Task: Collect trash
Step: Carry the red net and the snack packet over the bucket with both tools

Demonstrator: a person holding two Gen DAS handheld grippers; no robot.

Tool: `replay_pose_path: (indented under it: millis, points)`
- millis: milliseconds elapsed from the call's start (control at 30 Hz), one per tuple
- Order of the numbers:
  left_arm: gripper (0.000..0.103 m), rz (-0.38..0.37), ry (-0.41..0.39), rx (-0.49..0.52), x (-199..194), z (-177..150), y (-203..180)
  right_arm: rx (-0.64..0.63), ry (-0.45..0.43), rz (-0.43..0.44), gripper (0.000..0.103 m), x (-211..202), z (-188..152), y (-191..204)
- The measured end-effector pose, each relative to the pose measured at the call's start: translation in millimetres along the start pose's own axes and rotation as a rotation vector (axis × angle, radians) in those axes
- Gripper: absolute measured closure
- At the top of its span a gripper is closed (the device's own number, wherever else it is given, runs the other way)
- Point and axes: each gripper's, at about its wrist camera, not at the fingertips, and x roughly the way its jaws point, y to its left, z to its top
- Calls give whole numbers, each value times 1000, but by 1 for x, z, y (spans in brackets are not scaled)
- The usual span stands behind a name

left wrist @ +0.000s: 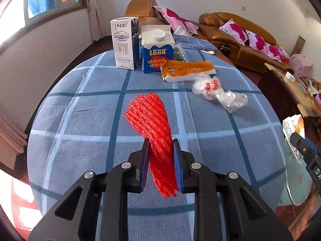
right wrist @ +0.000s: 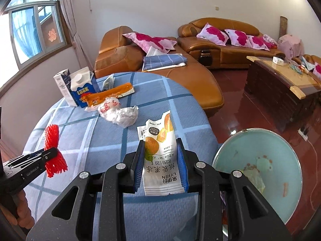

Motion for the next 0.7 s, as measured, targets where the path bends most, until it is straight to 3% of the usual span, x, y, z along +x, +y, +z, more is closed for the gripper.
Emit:
replay_pose_path:
  millis: [700]
  points:
    - [80, -15, -50, 114, -45, -32, -50, 12, -45, -20, 72, -47, -27, -15]
